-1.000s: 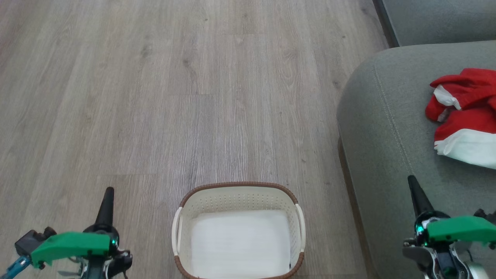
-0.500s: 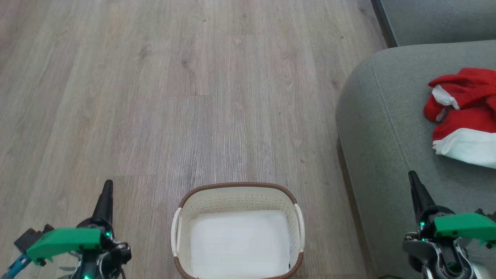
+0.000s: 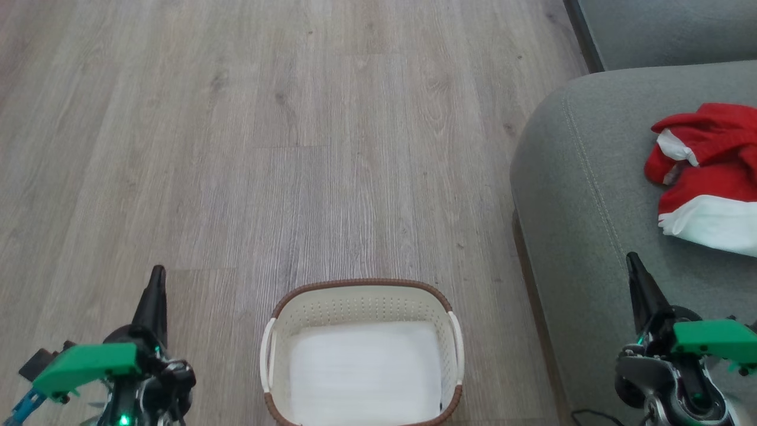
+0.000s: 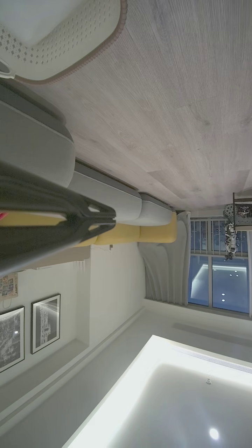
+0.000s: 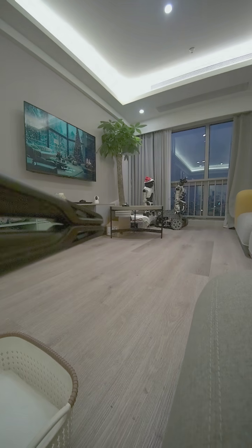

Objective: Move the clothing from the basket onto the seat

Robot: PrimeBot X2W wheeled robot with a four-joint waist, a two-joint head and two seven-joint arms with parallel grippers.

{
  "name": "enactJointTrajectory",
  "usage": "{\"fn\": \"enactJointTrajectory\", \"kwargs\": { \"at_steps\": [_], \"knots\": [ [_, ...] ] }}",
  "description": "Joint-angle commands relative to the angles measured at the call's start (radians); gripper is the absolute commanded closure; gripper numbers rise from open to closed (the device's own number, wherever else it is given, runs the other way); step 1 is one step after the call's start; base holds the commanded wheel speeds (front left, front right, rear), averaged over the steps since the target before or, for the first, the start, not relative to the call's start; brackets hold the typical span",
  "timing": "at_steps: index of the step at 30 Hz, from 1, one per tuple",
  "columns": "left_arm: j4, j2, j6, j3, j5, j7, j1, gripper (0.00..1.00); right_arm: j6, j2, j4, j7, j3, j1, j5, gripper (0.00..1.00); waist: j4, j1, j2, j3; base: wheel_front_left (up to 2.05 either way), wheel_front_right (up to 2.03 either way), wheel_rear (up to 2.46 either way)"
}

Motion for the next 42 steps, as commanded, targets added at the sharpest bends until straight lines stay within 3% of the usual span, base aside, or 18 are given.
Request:
{"fn": "enactJointTrajectory", "kwargs": {
  "at_steps": [1, 42],
  "knots": [
    [-0.038, 0.004, -0.007, 0.037, -0.003, 0.008, -0.053, 1.00, 0.000, 0.002, -0.032, 0.013, 0.019, -0.047, 0.006, 1.00, 0.000, 0.0000, -0.0001, 0.000, 0.00, 0.00, 0.00],
    [-0.038, 0.004, -0.007, 0.037, -0.003, 0.008, -0.053, 1.00, 0.000, 0.007, -0.032, 0.018, 0.012, -0.048, 0.001, 1.00, 0.000, 0.0000, -0.0001, 0.000, 0.00, 0.00, 0.00]
  ]
}}
